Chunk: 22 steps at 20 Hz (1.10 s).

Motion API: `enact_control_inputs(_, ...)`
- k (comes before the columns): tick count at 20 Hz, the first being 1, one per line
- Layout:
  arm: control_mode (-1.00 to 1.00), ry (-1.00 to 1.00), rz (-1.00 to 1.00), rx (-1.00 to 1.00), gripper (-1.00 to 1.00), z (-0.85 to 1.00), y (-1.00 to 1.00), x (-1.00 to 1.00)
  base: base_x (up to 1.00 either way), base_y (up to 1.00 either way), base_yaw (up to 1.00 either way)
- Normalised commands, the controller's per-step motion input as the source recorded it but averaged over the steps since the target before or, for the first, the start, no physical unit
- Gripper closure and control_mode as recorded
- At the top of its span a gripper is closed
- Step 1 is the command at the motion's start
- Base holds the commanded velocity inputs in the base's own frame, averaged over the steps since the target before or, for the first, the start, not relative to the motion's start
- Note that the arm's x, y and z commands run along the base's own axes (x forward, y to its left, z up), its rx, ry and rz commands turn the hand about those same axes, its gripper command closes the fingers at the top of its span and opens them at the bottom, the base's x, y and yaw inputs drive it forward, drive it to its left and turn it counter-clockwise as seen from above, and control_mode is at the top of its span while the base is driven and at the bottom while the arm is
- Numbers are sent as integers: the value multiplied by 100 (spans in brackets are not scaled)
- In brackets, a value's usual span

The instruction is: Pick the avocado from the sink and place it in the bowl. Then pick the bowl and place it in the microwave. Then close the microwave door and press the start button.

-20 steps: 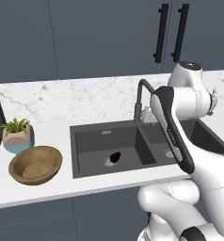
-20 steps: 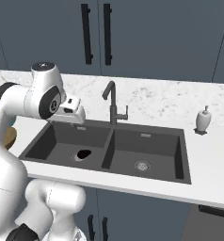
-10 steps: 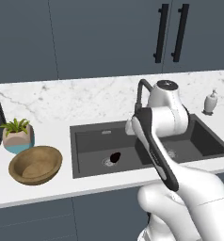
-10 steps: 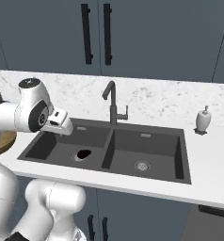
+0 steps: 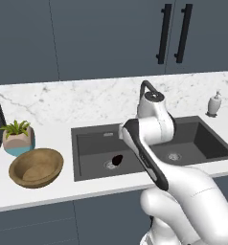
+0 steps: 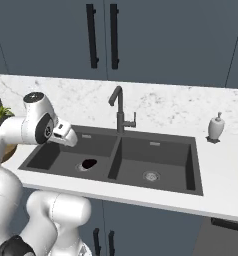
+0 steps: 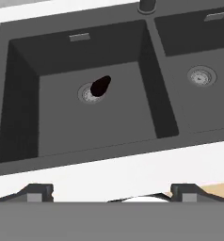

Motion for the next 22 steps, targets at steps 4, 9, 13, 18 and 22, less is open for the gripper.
enact_control_inputs(4, -100, 11, 0, 0, -100, -48, 0, 40, 0, 0, 0)
enact_control_inputs(9, -100, 14, 0, 0, -100, -43, 0, 35, 0, 0, 0)
enact_control_inputs(13, -100, 16, 0, 0, -100, -43, 0, 33, 0, 0, 0)
enact_control_inputs(18, -100, 6, 0, 0, -100, -43, 0, 25, 0, 0, 0)
enact_control_inputs(22, -100, -1, 0, 0, -100, -55, 0, 9, 0, 0, 0)
